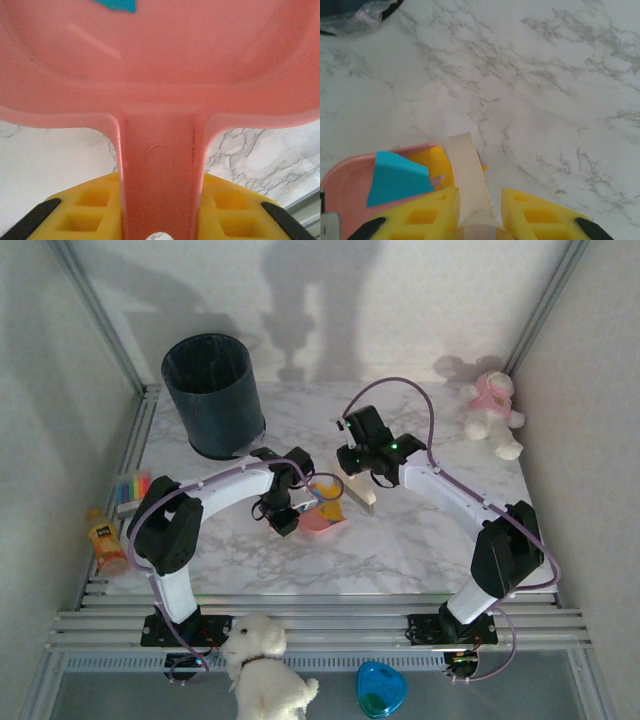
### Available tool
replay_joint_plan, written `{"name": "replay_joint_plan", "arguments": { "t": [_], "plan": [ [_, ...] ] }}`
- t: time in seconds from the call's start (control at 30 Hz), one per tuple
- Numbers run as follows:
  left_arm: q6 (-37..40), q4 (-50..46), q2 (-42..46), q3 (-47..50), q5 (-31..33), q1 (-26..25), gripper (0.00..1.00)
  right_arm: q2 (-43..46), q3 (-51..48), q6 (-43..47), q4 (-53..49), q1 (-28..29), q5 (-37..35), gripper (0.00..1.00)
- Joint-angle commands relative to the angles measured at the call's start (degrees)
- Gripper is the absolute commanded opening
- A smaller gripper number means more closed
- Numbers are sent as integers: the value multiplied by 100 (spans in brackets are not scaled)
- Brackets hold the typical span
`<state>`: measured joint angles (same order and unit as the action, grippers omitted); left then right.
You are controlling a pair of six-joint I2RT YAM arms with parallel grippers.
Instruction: Sweep away the paper scraps from the table
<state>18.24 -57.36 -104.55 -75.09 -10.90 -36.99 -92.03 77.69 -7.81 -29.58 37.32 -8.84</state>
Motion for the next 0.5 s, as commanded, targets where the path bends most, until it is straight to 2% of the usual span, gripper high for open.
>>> {"name": "replay_joint_plan", "arguments": {
  "t": [0.0, 0.3, 0.47],
  "plan": [
    [109, -214, 181, 82, -80, -27, 0, 238, -94, -159, 577, 4, -303, 0],
    [104, -189, 129, 66, -79, -25, 0, 160, -458, -264, 1219, -2, -1301, 0],
    [99, -179, 89, 79, -71, -22, 0, 97, -691, -210, 1497, 1, -1303, 0]
  ]
}}
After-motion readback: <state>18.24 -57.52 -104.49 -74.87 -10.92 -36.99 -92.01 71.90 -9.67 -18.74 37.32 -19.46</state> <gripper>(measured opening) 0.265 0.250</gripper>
